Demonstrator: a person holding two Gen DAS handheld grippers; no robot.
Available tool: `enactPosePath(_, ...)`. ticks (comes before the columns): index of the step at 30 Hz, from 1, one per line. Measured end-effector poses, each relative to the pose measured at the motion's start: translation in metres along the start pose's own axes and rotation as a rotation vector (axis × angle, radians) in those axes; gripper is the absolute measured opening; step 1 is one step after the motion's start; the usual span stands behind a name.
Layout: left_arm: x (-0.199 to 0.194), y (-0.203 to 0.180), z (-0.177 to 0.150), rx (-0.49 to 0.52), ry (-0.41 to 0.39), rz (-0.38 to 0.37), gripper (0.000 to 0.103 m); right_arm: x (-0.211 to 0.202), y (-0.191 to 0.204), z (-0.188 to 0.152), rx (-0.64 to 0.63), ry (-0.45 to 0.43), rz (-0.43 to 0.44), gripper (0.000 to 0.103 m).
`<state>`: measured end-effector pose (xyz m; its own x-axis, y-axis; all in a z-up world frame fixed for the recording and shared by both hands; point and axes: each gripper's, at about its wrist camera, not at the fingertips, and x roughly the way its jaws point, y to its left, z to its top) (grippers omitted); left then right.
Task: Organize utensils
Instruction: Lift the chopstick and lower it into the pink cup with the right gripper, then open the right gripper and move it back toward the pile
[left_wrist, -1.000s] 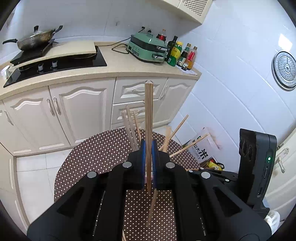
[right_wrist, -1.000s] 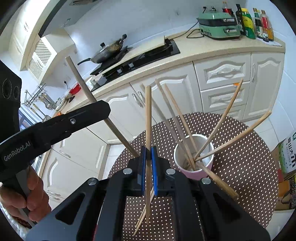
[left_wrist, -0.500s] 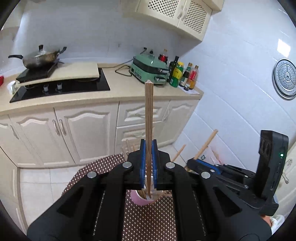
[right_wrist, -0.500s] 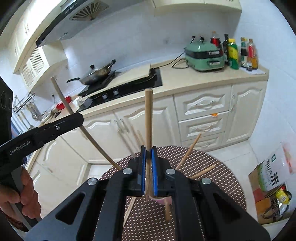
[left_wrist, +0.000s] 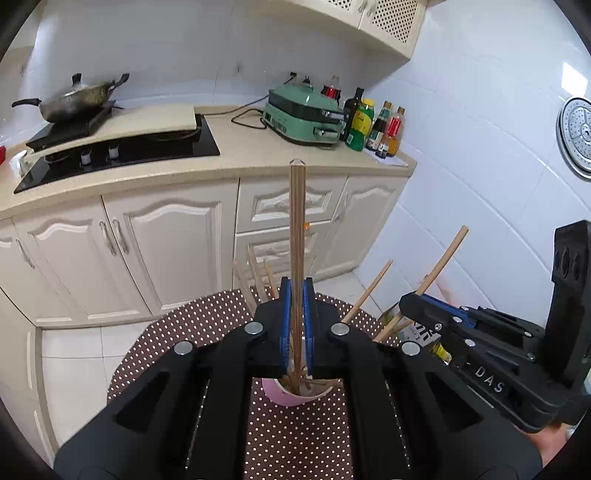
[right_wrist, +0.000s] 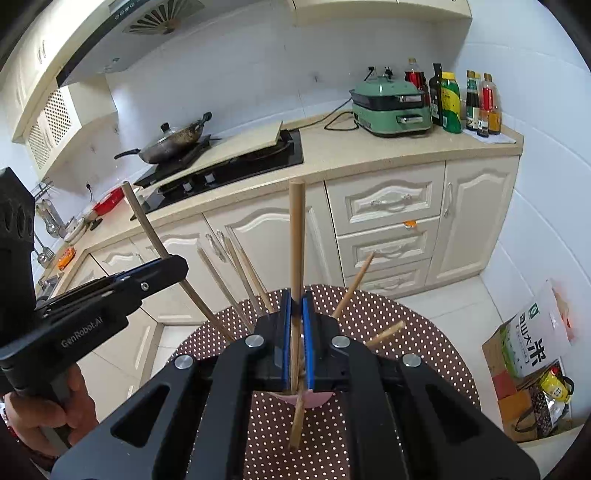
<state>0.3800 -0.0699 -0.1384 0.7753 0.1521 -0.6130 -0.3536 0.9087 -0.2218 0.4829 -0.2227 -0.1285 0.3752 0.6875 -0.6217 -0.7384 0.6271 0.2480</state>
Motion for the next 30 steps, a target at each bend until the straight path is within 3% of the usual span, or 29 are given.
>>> enactPosePath(8,0.02,0.004,-0.023,-0.013,0.103,-0.026,0.006,0.008,0.002,-0.016,-0.005,0.057,0.009,0.005)
enactPosePath(30,0.032,0.001,-0.041,-0.006,0.218,-0.024,0.011,0.016,0.006,-0.033,0.023,0.118,0.002,0.008)
